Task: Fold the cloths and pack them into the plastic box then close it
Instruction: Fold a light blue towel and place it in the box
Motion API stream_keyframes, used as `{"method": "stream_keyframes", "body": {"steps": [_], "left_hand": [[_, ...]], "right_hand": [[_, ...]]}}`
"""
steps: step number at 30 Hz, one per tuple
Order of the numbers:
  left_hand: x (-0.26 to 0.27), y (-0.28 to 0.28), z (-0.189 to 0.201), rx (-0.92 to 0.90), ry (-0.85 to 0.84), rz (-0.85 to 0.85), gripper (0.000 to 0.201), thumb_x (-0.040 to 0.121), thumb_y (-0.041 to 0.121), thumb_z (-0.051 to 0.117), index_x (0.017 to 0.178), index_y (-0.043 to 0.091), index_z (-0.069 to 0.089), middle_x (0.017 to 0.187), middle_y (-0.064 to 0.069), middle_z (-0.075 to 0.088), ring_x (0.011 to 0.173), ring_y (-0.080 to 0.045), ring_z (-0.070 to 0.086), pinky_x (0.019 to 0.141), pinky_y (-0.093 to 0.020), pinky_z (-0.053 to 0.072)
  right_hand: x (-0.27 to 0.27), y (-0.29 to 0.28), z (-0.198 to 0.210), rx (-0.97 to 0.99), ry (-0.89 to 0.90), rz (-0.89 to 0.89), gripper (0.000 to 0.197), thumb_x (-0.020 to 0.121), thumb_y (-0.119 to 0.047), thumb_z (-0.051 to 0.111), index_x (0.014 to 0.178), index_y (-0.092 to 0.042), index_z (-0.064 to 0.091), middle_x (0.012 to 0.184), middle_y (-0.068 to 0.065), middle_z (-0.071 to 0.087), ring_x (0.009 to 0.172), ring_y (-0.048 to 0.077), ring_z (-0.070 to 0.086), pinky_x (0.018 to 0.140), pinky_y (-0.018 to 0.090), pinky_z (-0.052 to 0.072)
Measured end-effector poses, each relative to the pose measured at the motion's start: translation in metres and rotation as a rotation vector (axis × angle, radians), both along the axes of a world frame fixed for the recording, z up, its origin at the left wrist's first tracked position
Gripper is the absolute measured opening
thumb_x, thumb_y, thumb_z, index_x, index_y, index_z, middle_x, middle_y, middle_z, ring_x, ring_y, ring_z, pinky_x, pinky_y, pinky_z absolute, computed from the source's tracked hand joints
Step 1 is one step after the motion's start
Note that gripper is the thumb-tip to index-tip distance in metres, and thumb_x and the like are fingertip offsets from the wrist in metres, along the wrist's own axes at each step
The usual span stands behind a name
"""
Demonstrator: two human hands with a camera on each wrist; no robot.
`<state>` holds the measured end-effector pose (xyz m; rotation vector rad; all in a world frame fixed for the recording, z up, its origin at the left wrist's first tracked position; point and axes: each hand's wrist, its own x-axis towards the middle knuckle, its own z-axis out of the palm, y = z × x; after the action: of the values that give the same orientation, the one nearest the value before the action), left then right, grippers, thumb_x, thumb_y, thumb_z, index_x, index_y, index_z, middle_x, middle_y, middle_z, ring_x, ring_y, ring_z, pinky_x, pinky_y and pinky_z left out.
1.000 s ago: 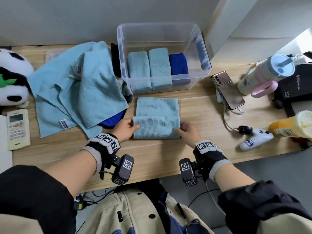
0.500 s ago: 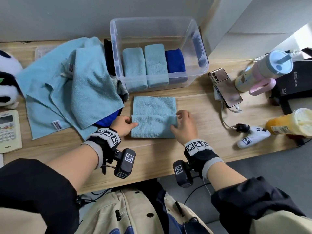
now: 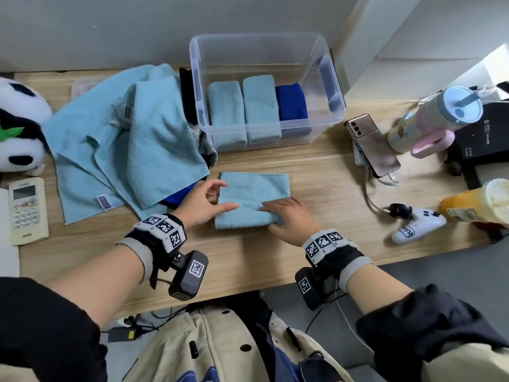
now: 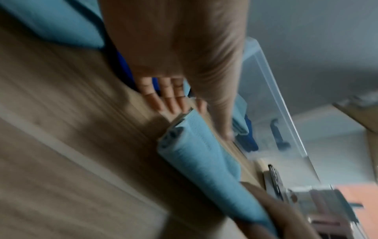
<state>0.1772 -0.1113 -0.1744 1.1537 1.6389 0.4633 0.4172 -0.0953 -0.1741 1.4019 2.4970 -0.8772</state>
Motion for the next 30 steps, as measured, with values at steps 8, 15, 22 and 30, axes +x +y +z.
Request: {"method": "stream_keyframes", "body": {"steps": [8, 15, 22, 30], "left_hand": [[0.002, -0.005, -0.008, 0.004, 0.101, -0.31, 0.027, 0.077, 0.028, 0.074, 0.099, 0.015, 0.065, 0.092, 0.0, 0.065, 0.087, -0.014, 0.058, 0.08, -0.026, 0.046], [0.005, 0.0, -0.015, -0.011, 0.064, -0.021, 0.074, 0.071, 0.063, 0.064, 0.12, 0.009, 0.057, 0.116, -0.008, 0.065, 0.108, -0.022, 0.06, 0.098, -0.039, 0.047], [0.009, 0.005, -0.021, -0.084, 0.172, 0.006, 0.052, 0.083, 0.034, 0.065, 0.125, 0.007, 0.05, 0.118, -0.012, 0.064, 0.109, -0.028, 0.06, 0.096, -0.042, 0.047], [0.019, 0.011, -0.015, -0.153, 0.433, 0.034, 0.054, 0.083, 0.042, 0.064, 0.122, 0.009, 0.047, 0.121, -0.01, 0.06, 0.112, -0.028, 0.056, 0.089, -0.034, 0.044]], "right_hand": [[0.007, 0.014, -0.002, -0.229, 0.218, -0.387, 0.036, 0.075, -0.034, 0.069, 0.11, -0.025, 0.061, 0.109, -0.005, 0.066, 0.105, 0.014, 0.06, 0.092, 0.036, 0.048], [0.012, 0.015, -0.016, -0.196, 0.248, -0.697, 0.037, 0.082, -0.039, 0.066, 0.106, -0.012, 0.057, 0.083, 0.006, 0.065, 0.079, 0.025, 0.061, 0.068, 0.036, 0.048], [-0.001, 0.021, -0.016, -0.192, 0.127, -0.756, 0.041, 0.088, -0.037, 0.06, 0.113, -0.006, 0.048, 0.09, 0.006, 0.057, 0.085, 0.024, 0.054, 0.07, 0.029, 0.038], [-0.01, 0.021, -0.011, -0.146, 0.036, -0.751, 0.055, 0.082, -0.03, 0.064, 0.129, -0.017, 0.039, 0.099, 0.012, 0.066, 0.095, 0.032, 0.062, 0.079, 0.035, 0.048]]}}
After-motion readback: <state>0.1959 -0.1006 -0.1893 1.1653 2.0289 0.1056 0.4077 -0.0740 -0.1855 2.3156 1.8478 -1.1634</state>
